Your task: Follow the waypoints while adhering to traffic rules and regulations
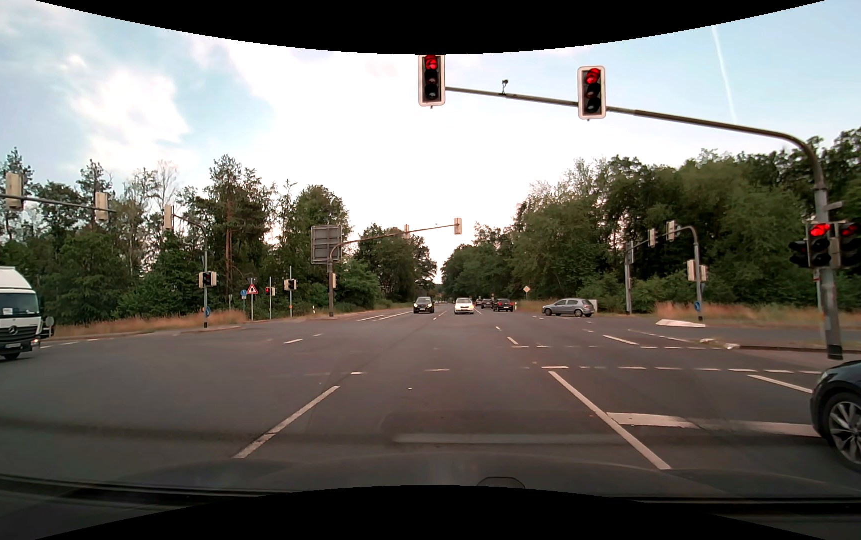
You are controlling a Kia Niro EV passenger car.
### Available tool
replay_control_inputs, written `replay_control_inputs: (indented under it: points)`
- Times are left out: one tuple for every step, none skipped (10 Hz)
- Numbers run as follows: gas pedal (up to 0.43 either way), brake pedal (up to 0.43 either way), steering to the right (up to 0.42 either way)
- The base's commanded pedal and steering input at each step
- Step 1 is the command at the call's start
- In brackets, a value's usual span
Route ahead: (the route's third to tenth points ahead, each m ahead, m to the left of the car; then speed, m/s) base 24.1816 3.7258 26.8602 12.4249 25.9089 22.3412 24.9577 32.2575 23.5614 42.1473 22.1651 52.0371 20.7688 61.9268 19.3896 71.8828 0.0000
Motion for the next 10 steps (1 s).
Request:
replay_control_inputs:
  points:
    - [0.0,0.384,-0.028]
    - [0.0,0.378,-0.028]
    - [0.0,0.378,-0.028]
    - [0.0,0.378,-0.028]
    - [0.0,0.372,-0.028]
    - [0.0,0.372,-0.028]
    - [0.0,0.366,-0.028]
    - [0.0,0.366,-0.028]
    - [0.0,0.366,-0.028]
    - [0.0,0.366,-0.028]
